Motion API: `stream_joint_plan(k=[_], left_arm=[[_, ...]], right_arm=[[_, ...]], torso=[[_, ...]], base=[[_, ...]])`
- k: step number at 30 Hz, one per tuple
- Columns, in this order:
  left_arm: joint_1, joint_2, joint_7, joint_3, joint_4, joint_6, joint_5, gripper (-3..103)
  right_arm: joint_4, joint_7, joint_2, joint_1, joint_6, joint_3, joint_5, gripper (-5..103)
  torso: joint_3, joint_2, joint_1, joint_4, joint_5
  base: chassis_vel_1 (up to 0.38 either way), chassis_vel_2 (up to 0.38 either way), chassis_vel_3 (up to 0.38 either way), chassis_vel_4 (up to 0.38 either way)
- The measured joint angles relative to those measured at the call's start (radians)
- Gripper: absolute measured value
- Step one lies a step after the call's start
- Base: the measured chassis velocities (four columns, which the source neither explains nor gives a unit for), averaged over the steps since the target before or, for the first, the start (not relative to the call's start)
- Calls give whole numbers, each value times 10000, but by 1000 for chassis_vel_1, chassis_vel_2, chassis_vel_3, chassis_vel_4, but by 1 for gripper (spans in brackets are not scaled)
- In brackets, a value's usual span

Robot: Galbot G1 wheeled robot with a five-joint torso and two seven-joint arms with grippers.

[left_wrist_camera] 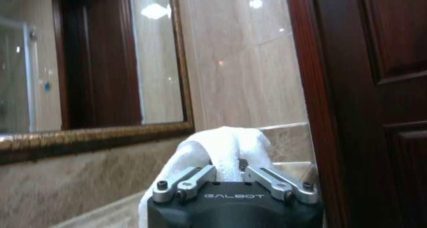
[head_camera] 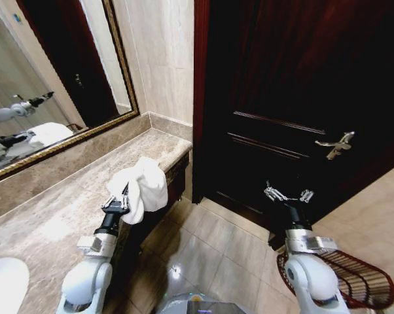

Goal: Discard the used towel into the hamper.

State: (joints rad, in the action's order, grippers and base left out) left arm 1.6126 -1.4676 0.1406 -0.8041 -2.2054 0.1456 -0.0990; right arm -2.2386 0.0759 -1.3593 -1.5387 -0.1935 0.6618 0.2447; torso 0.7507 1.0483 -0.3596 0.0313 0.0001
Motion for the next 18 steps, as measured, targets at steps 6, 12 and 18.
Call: stream_joint_plan(k=[6, 12, 18], left_arm=[[-36, -21, 518, 301, 212, 542, -87, 6], [33, -133, 1060, 535, 337, 944, -211, 6], [48, -236, 1232, 754, 337, 1074, -295, 6]], right_arm=[[40, -26, -19, -9, -220, 17, 22, 100], [-2, -180, -38, -64, -319, 24, -47, 100], [-124, -235, -80, -152, -302, 46, -72, 100]], torso=[[0, 0, 0, -1, 1], [0, 0, 0, 0, 0], [0, 0, 0, -1, 0]], base=[[0, 0, 0, 0], [0, 0, 0, 0], [0, 0, 0, 0]])
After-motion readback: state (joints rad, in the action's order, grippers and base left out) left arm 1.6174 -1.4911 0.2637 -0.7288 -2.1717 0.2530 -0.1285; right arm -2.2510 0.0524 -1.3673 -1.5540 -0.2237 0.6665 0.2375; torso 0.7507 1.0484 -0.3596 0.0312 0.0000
